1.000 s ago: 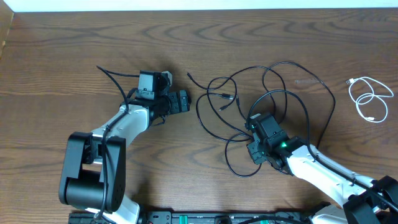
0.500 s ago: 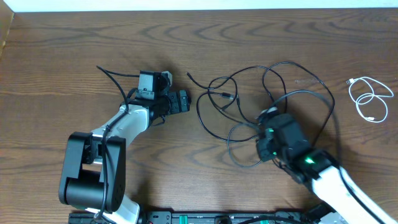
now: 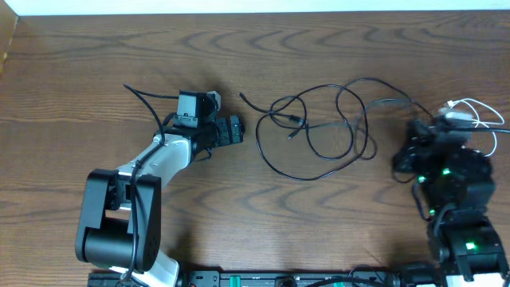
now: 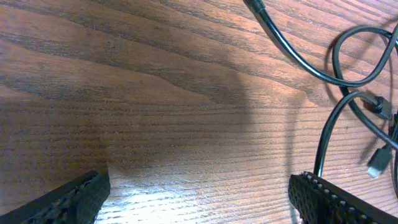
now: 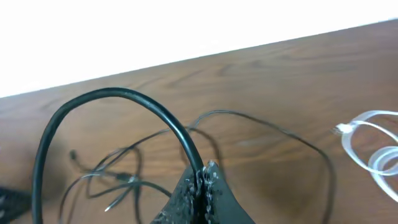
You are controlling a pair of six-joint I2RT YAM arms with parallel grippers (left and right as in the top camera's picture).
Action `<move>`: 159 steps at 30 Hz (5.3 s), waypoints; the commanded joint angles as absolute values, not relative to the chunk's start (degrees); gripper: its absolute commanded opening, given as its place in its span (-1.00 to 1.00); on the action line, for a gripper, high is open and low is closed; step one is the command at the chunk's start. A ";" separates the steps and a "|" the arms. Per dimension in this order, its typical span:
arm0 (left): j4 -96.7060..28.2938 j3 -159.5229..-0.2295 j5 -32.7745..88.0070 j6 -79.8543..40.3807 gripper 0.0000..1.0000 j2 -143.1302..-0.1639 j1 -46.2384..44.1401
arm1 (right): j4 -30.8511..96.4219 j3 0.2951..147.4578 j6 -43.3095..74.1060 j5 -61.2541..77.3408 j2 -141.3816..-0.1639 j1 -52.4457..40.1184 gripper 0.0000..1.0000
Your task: Untangle cables
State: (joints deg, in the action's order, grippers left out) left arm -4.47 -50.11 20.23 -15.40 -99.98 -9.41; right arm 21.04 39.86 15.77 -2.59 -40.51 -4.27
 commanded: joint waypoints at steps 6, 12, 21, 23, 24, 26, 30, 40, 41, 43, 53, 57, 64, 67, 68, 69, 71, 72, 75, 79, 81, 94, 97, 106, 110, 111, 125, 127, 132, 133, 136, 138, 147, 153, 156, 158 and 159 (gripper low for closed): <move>-4.45 -49.82 20.05 -15.51 0.96 -99.59 -9.34 | 25.80 43.99 19.40 13.74 -48.16 11.62 -0.98; -4.45 -49.82 20.03 -15.51 0.96 -99.59 -9.34 | 29.85 44.34 19.75 24.60 -59.51 20.91 -0.98; -4.45 -49.82 20.03 -15.51 0.95 -99.61 -9.34 | 28.60 44.34 19.73 24.58 -76.05 32.25 -0.98; -4.45 -49.82 20.03 -15.51 0.96 -99.59 -9.34 | 28.05 44.34 19.73 24.56 -78.70 33.80 -0.98; -4.45 -49.82 20.03 -15.51 0.96 -99.61 -9.34 | 28.03 44.34 19.73 24.51 -79.70 34.28 -0.98; -4.45 -49.82 20.03 -15.51 0.96 -99.61 -9.34 | 27.73 44.34 19.73 23.33 -81.54 34.74 -0.98; -4.47 -49.82 20.03 -15.51 0.96 -99.61 -9.34 | 27.40 44.34 19.68 21.10 -83.96 34.72 -0.98; -4.45 -49.82 20.03 -15.51 0.95 -99.61 -9.34 | 27.27 44.25 19.68 21.10 -85.27 34.72 -0.60; -4.45 -49.82 20.03 -15.51 0.95 -99.59 -9.34 | 27.24 44.25 19.68 21.12 -85.27 34.72 -0.44; -4.45 -49.82 20.05 -15.51 0.96 -99.61 -9.34 | 27.33 44.25 19.68 21.15 -85.27 34.72 -0.03; -4.45 -49.82 20.03 -15.51 0.95 -99.59 -9.34 | 27.49 44.25 12.47 28.71 -85.27 34.15 0.69; -4.45 -49.82 20.03 -15.51 0.96 -99.59 -9.34 | 25.71 44.25 7.46 38.02 -85.27 31.24 0.66; -4.45 -49.82 20.05 -15.51 0.96 -99.61 -9.34 | 23.68 44.25 6.52 36.80 -85.27 20.43 0.55; -4.45 -49.82 20.03 -15.51 0.96 -99.61 -9.34 | 21.52 44.25 6.50 36.77 -85.27 15.09 0.38; -4.47 -49.82 20.03 -15.51 0.96 -99.61 -9.34 | 20.51 44.25 6.50 36.77 -85.27 13.04 0.35; -4.45 -49.82 20.03 -15.51 0.95 -99.61 -9.34 | 19.40 44.25 6.52 36.51 -85.27 10.92 0.34; -4.45 -49.82 20.03 -15.51 0.95 -99.61 -9.34 | 16.43 44.25 6.57 34.28 -85.27 5.72 0.37; -4.45 -49.82 20.03 -15.51 0.96 -99.61 -9.34 | 15.40 44.25 6.57 32.86 -85.27 3.84 0.58; -4.45 -49.82 20.03 -15.51 0.95 -99.61 -9.34 | 13.17 44.25 7.77 27.83 -85.27 -2.48 0.85; -4.45 -49.82 20.03 -15.51 0.96 -99.59 -9.34 | 8.62 44.23 7.55 25.89 -85.54 -10.11 0.75; -4.47 -49.82 20.05 -15.51 0.96 -99.59 -9.34 | 6.74 44.23 4.73 22.39 -85.62 -14.22 0.71; -4.45 -49.82 20.05 -15.51 0.96 -99.61 -9.34 | 2.74 44.23 -3.97 2.94 -92.97 -25.91 -0.06; -4.45 -49.82 20.05 -15.51 0.96 -99.59 -9.34 | 2.02 44.23 -3.97 3.11 -94.56 -25.93 -0.07; -4.45 -49.82 20.05 -15.51 0.96 -99.59 -9.34 | -0.49 44.23 -3.95 11.05 -98.43 -25.93 -0.12; -4.47 -49.82 20.03 -15.51 0.96 -99.61 -9.34 | -0.86 44.23 -3.97 11.09 -98.91 -25.93 -0.17; -4.45 -49.82 20.03 -15.51 0.96 -99.59 -9.34 | -0.86 44.23 -3.97 11.09 -99.02 -25.93 -0.18; -4.45 -49.82 20.03 -15.51 0.96 -99.59 -9.34 | 0.45 44.21 -4.38 10.92 -101.65 -25.93 -0.74; -4.45 -49.82 20.03 -15.51 0.96 -99.61 -9.34 | 1.15 44.21 -4.40 10.90 -101.65 -25.93 -0.82; -4.45 -49.82 20.05 -15.51 0.96 -99.61 -9.34 | 2.66 44.21 -6.35 10.87 -101.65 -25.91 -0.97; -4.45 -49.82 20.05 -15.51 0.96 -99.61 -9.34 | 2.66 44.21 -6.35 10.87 -101.65 -25.91 -0.98; -4.45 -49.82 20.05 -15.51 0.96 -99.59 -9.34 | 2.61 44.21 -6.33 10.90 -101.65 -25.91 -0.98; -4.45 -49.82 20.03 -15.51 0.95 -99.61 -9.34 | 2.63 44.21 -6.31 10.90 -101.65 -25.91 -0.98; -4.45 -49.82 20.05 -15.51 0.96 -99.61 -9.34 | 2.61 44.21 -6.35 10.90 -101.65 -25.91 -0.98; -4.45 -49.82 20.03 -15.51 0.96 -99.61 -9.34 | 2.66 44.21 -6.28 10.92 -101.65 -25.93 -0.98; -4.45 -49.82 20.05 -15.51 0.95 -99.61 -9.34 | 2.87 44.21 -6.28 10.92 -101.65 -25.93 -0.98; -4.45 -49.82 20.03 -15.51 0.96 -99.59 -9.34 | 3.05 44.21 -6.28 10.92 -101.65 -25.93 -0.98; -4.45 -49.82 20.03 -15.51 0.96 -99.59 -9.34 | 3.03 44.21 -6.28 10.92 -101.65 -25.93 -0.98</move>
State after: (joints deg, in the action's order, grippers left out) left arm -4.47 -50.11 20.23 -15.40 -99.98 -9.41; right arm 1.74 44.69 -5.67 10.85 -100.51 -25.65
